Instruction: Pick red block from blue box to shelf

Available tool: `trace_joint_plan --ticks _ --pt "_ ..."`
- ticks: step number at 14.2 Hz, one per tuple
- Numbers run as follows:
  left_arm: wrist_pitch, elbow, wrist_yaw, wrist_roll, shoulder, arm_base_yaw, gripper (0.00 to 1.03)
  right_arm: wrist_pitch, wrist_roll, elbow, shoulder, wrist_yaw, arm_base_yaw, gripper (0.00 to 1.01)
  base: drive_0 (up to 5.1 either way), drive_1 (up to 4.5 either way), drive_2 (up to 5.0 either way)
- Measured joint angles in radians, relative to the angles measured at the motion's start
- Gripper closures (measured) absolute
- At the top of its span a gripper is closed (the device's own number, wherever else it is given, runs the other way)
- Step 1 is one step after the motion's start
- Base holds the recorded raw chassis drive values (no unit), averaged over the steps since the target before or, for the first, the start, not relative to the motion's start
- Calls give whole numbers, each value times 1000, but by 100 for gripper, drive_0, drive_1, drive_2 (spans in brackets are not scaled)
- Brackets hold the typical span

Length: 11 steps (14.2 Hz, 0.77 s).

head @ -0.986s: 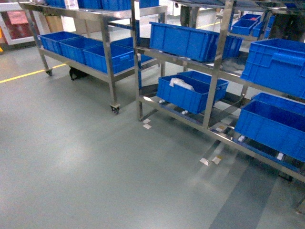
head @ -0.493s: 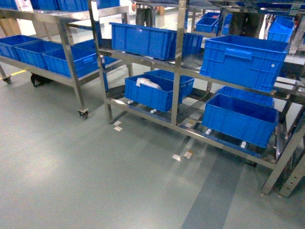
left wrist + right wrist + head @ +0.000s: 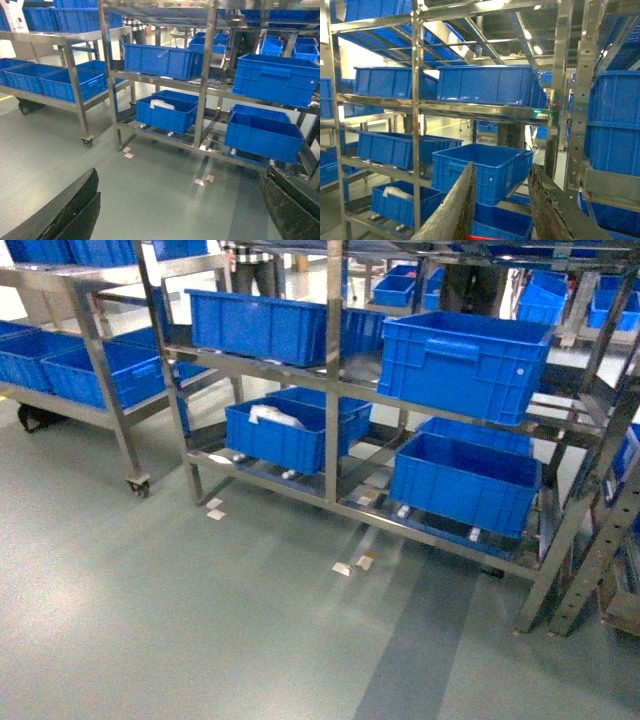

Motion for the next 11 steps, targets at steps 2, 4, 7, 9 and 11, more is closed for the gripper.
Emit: trace_joint_plan --ticks 2,4,7,9,11 --pt "1 0 1 0 0 -2 5 0 0 0 -1 1 0 74 -174 -174 -174" --pt "0 0 -2 0 0 1 5 1 0 0 0 0 0 74 -174 -174 -174" --pt "0 0 0 0 0 0 5 0 0 0 0 0 0 74 -157 -157 -157" --pt "-1 0 0 0 0 1 5 0 0 0 0 0 0 74 -141 -141 -141" --pt "-2 0 2 0 0 1 5 0 0 0 -2 1 0 74 -141 -141 -141"
